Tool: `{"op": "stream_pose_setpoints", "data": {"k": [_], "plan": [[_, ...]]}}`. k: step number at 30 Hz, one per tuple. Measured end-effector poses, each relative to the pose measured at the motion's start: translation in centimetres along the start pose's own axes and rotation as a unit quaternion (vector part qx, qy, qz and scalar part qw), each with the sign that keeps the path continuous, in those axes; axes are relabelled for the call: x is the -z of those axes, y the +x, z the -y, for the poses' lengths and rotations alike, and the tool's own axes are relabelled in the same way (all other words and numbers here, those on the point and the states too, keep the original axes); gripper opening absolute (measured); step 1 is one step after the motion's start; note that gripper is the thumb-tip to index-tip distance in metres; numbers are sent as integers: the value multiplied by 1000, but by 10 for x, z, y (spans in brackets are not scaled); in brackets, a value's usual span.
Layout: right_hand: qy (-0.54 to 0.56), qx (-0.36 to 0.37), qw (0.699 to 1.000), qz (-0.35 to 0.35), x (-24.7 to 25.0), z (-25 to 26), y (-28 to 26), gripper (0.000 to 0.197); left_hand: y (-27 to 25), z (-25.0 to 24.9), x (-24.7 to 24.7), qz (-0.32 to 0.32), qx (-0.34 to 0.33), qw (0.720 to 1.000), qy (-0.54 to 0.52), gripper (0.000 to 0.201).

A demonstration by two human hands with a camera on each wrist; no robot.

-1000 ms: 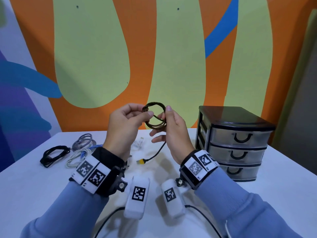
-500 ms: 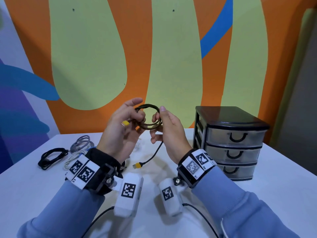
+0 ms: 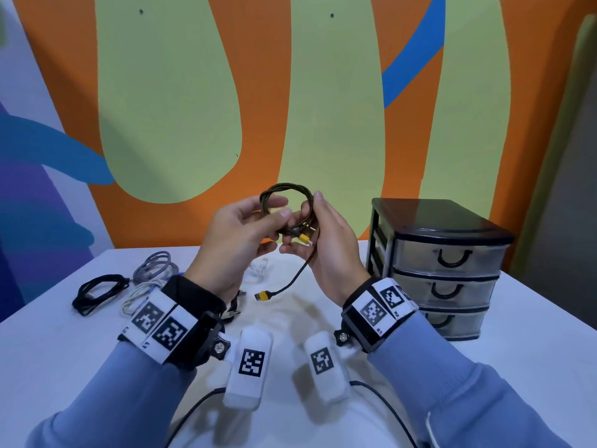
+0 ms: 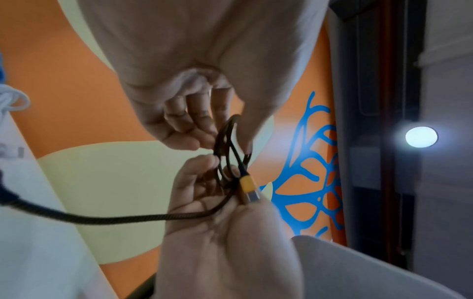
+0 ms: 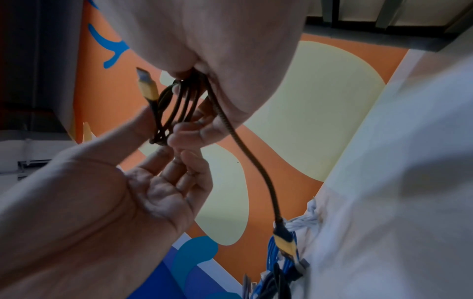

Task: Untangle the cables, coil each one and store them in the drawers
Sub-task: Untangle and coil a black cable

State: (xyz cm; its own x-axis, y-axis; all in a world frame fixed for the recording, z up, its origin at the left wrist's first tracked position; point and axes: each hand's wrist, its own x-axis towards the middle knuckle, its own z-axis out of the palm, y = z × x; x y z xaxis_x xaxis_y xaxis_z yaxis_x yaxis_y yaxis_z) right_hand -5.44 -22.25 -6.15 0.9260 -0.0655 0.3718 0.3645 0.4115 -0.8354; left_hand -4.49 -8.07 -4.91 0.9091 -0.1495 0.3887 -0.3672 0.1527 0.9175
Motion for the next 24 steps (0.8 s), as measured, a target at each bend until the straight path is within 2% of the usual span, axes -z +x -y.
{"op": "stream_pose_setpoints", "data": {"k": [3,6,8,10,12,14,17,20,22,24], "plan": [[-68,-17,997,26,3,4,0,48,4,6,4,-9,-34,996,76,20],[-144,-3,989,22,7,5,2,37,8,9,9,9,-90,981,170,26],[-97,-3,995,24,7,5,3,21,9,11,10,22,-109,969,222,34],[-20,-9,999,36,9,7,5,24,10,12,8,28,-104,967,231,48],[38,-15,998,46,11,12,8,27,9,10,6,55,-84,981,164,54],[81,-25,995,51,13,17,9,24,6,6,5,84,-43,994,61,51],[128,-42,989,60,13,17,10,21,-1,0,1,120,-10,992,-27,45],[124,-28,991,50,12,12,11,21,-1,0,1,115,-38,992,25,43],[128,-8,991,24,15,11,13,21,0,0,5,107,-55,987,106,54],[148,14,989,-5,20,15,16,20,-1,0,8,130,-34,975,177,65]]}}
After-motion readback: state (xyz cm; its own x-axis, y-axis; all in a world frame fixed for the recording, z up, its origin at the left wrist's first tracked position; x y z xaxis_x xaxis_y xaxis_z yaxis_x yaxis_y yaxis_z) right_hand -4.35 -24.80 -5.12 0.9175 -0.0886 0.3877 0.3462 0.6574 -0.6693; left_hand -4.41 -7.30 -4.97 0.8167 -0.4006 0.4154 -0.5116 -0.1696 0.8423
